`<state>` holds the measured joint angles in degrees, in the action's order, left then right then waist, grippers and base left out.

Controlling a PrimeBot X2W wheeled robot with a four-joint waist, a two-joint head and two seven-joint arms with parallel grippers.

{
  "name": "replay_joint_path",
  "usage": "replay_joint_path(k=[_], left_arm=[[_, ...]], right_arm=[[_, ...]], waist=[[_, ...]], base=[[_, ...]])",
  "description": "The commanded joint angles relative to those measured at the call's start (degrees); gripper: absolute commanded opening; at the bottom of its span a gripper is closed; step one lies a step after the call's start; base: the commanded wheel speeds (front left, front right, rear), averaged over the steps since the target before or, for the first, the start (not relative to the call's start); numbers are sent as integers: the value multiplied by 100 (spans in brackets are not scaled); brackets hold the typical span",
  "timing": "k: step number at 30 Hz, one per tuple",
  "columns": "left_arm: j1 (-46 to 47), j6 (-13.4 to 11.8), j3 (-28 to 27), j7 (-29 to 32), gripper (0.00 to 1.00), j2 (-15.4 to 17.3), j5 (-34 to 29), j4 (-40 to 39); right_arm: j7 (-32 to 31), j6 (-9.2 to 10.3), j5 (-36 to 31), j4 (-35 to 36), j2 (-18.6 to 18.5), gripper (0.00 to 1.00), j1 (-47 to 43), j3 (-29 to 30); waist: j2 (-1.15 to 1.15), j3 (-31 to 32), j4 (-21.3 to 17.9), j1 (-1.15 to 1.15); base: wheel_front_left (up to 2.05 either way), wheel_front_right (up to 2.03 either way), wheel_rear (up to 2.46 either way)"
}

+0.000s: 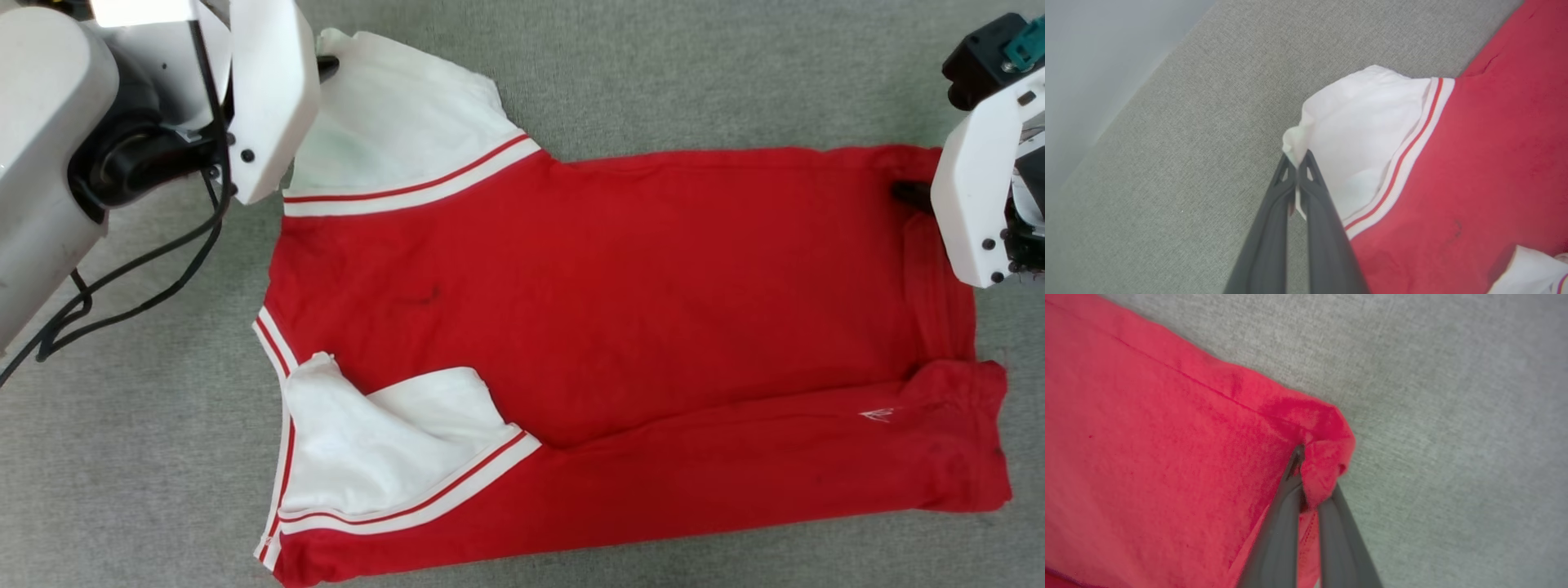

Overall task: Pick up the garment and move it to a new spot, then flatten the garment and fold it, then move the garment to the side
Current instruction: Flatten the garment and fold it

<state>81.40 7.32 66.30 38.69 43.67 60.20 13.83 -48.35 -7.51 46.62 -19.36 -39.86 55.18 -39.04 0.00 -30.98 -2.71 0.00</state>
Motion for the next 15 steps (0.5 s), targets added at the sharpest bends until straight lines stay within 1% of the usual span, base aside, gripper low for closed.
replay_joint_path(k=[1,6,9,13,15], left_arm=[[43,10,12,-46,0,2,20,-15],[-178,11,127,-338,0,134,122,-189],[-363,11,213,-479,0,244,189,-343],[-707,10,301,-658,0,467,240,-578],[-908,-30,331,-757,0,580,269,-748]], right_arm=[[33,4,28,-78,-15,0,-107,-60],[585,4,221,133,-213,0,-94,-162],[855,4,329,283,-405,0,-263,-282],[1200,4,463,465,-612,0,-578,-420],[1329,4,499,542,-728,0,-784,-507]], waist=[[0,104,-8,0],[0,518,17,0],[0,780,72,0],[0,1087,112,0],[0,1222,130,0]], base=[[0,0,0],[0,0,0],[0,0,0],[0,0,0],[0,0,0]])
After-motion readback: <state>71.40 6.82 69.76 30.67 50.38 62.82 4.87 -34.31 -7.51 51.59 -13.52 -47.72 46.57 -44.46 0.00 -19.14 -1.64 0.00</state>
